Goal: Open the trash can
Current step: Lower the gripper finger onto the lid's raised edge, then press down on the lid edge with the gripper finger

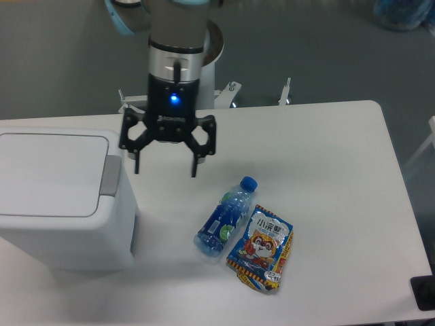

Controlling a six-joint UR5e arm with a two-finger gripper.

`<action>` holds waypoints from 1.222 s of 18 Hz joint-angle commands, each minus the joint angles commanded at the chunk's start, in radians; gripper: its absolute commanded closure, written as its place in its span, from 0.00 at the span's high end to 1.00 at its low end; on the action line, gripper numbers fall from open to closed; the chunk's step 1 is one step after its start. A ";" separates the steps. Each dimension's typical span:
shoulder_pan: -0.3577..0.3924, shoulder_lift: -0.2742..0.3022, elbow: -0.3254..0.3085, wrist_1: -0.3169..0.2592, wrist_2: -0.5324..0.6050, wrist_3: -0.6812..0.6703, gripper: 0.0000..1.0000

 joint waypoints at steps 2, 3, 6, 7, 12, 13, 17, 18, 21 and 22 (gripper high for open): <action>-0.014 -0.005 0.000 0.002 0.002 0.000 1.00; -0.014 -0.012 0.002 0.002 0.002 0.000 1.00; -0.018 -0.021 -0.002 0.021 0.002 0.000 1.00; -0.025 -0.025 0.000 0.023 0.002 0.000 1.00; -0.032 -0.034 -0.002 0.023 0.003 0.000 1.00; -0.032 -0.034 -0.002 0.025 0.002 0.000 1.00; -0.032 -0.034 0.003 0.026 0.003 0.002 1.00; -0.032 -0.034 0.003 0.031 0.003 0.003 1.00; -0.032 -0.034 0.002 0.031 0.003 0.003 1.00; -0.032 -0.034 0.002 0.031 0.003 0.003 1.00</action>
